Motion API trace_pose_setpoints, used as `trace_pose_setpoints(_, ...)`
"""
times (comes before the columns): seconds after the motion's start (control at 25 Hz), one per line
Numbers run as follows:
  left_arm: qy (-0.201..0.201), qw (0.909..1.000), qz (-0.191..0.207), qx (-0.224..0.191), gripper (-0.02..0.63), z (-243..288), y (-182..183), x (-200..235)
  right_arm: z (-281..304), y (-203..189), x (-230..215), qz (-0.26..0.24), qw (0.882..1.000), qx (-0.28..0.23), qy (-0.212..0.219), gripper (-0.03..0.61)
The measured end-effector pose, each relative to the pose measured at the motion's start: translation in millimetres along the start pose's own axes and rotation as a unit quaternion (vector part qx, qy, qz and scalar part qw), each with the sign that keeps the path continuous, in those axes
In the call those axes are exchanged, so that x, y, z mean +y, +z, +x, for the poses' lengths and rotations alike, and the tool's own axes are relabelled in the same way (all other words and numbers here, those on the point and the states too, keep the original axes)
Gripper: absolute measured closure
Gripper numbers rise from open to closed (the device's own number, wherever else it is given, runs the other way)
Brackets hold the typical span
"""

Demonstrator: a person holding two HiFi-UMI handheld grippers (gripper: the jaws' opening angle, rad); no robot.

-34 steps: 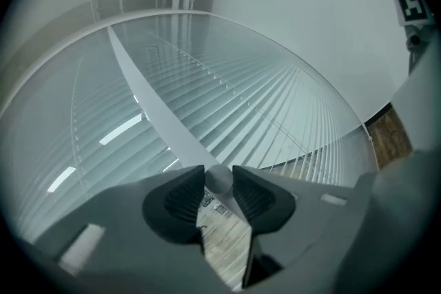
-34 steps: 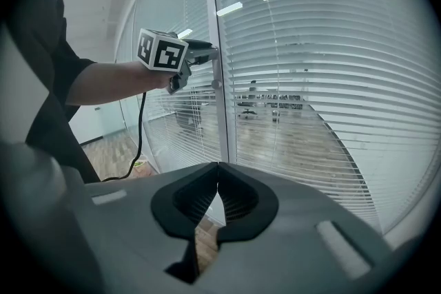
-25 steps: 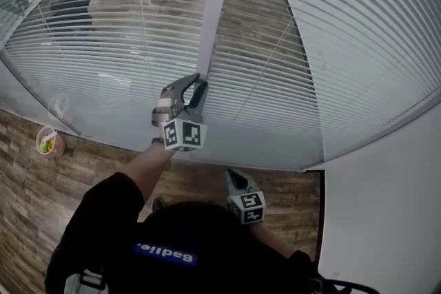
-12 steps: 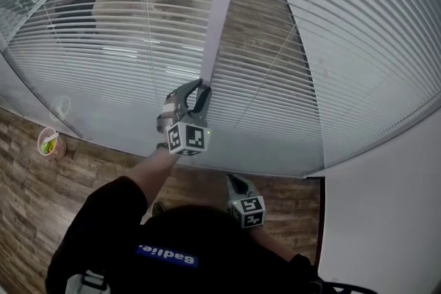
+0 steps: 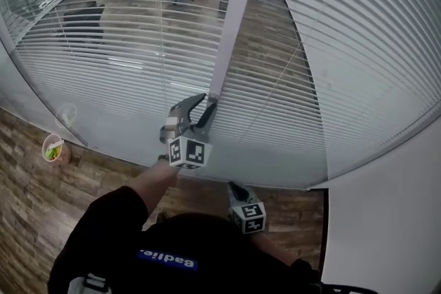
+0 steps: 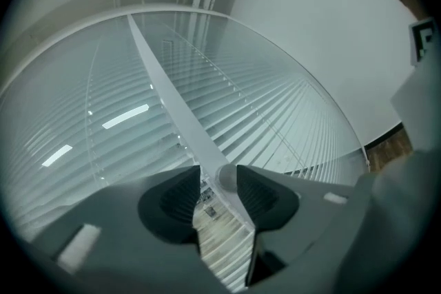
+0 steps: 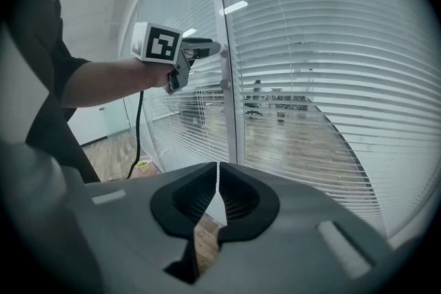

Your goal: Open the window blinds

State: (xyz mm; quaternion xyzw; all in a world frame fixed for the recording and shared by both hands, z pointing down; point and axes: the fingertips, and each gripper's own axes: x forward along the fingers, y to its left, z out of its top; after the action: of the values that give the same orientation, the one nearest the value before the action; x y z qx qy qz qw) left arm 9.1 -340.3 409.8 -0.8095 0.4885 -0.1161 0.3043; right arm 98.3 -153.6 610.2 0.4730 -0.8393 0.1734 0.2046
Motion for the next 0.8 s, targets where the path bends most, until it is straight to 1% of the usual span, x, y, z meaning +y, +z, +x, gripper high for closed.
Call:
trace_pose_setpoints(0.16, 0.001, 0.9991, -0.036, -0.02, 0.491, -32.0, 1.6, 10.7, 10.5, 4.6, 17.3, -0.001, 1.0, 0.002, 0.009, 0.565)
trace_pose_setpoints(0.28, -0.01, 0.9961, -0.085, -0.021, 0.528, -69.2, -8.8, 8.3, 19.0, 2.6, 33.5, 0.0, 1.0, 0.005, 0.015, 0.565)
trace_pose_setpoints(0.4, -0.035, 0.9901, -0.136, -0.003, 0.58, -103.0, -27.2, -3.0, 23.6, 3.0, 46.2, 0.001, 1.0, 0.01, 0.017, 0.566)
trace_pose_setpoints(0.52, -0.057, 0.984, -0.168, 0.018, 0.594, -132.0, -47.6, -11.1, 29.7, 6.3, 61.0, 0.001, 1.0, 0.019, 0.016, 0.566)
trace_pose_setpoints(0.6, -0.071, 0.979, -0.188, 0.032, 0.601, -148.9, -66.1, -19.4, 36.3, 1.5, 69.4, 0.0, 1.0, 0.026, 0.015, 0.566)
trace_pose_setpoints(0.72, -0.103, 0.9707, -0.211, 0.049, 0.611, -178.9, -89.3, -41.7, 37.1, -18.0, 82.4, -0.001, 0.999, 0.037, 0.007, 0.566)
trace_pose_setpoints(0.8, -0.136, 0.9656, -0.215, 0.054, 0.618, -204.0, -97.6, -63.5, 28.4, -31.4, 93.7, 0.001, 0.999, 0.043, -0.003, 0.566)
